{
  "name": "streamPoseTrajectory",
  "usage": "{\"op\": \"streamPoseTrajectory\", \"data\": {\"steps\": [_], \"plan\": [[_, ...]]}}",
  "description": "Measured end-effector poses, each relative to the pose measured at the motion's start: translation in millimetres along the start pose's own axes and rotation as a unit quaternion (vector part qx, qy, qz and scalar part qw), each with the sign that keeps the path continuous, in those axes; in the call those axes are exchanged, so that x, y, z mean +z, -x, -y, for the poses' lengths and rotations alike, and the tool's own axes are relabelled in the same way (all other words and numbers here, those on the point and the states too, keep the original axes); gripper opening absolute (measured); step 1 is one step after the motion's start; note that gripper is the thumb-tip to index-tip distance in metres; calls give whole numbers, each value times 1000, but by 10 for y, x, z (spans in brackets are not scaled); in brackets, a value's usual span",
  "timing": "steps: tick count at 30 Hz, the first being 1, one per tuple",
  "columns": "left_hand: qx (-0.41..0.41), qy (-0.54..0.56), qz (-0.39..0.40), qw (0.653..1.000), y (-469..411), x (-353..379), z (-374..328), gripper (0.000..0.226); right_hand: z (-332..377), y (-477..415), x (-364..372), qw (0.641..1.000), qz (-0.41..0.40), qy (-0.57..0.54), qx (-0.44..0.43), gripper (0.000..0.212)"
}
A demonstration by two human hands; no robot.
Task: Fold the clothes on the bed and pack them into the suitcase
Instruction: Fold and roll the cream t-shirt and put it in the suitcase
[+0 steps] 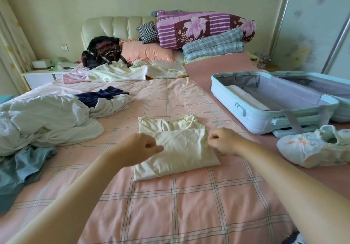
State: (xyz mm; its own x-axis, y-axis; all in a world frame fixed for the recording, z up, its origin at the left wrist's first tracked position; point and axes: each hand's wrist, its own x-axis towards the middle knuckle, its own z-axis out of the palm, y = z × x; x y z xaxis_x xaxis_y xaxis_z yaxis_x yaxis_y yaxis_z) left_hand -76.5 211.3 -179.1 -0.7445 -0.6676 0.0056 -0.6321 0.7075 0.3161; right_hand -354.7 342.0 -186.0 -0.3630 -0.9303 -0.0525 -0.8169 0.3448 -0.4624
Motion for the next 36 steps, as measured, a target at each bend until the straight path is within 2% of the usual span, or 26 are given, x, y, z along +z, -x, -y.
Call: {"op": "streamPoseTrajectory", "data": {"steps": [2,4,5,7,9,13,17,19,20,22,23,24,25,27,28,29,31,33,36], "plan": [[34,0,-120,992,-223,78,-111,21,34,-141,41,998,-54,-13,39,29],[62,43,-168,983,-382,217,-181,14,73,-238,134,997,-58,-1,55,44],[67,47,-162,983,-454,303,-167,22,73,-304,184,997,-56,-6,57,44],[60,-2,-103,993,-532,487,-67,39,51,-415,248,995,-65,-16,68,34],[23,-39,-43,998,-544,595,85,50,20,-494,231,991,-101,-16,89,28],[-75,-44,-2,996,-548,649,350,56,-53,-541,191,972,-179,55,139,30],[-110,-69,10,992,-584,648,314,61,29,-496,331,969,-137,151,140,29],[-113,-110,-17,987,-598,636,284,63,112,-480,361,958,-167,209,103,25],[-98,-134,-55,985,-603,629,275,61,124,-484,377,951,-207,226,52,24],[-35,-125,-171,977,-584,602,211,54,152,-496,415,931,-282,200,-119,26],[-1,-91,-201,975,-572,590,170,49,173,-500,441,917,-288,181,-208,29],[26,-45,-196,979,-558,579,129,44,183,-508,482,913,-256,165,-271,32],[43,-5,-162,986,-540,588,104,43,189,-505,518,928,-188,150,-284,36],[44,-27,-58,997,-484,653,131,54,119,-503,579,976,-4,131,-176,50],[34,-56,-19,998,-462,676,178,62,46,-520,582,981,53,140,-120,59],[20,-69,-1,997,-441,678,231,68,-24,-525,571,980,76,165,-86,64],[-11,-69,1,998,-390,652,326,80,-117,-529,556,977,72,196,-53,67],[0,-65,-23,998,-304,604,366,98,-99,-480,534,974,45,219,-48,67],[67,-104,-63,990,-104,537,373,107,8,-365,512,963,-28,240,-116,63]]}}
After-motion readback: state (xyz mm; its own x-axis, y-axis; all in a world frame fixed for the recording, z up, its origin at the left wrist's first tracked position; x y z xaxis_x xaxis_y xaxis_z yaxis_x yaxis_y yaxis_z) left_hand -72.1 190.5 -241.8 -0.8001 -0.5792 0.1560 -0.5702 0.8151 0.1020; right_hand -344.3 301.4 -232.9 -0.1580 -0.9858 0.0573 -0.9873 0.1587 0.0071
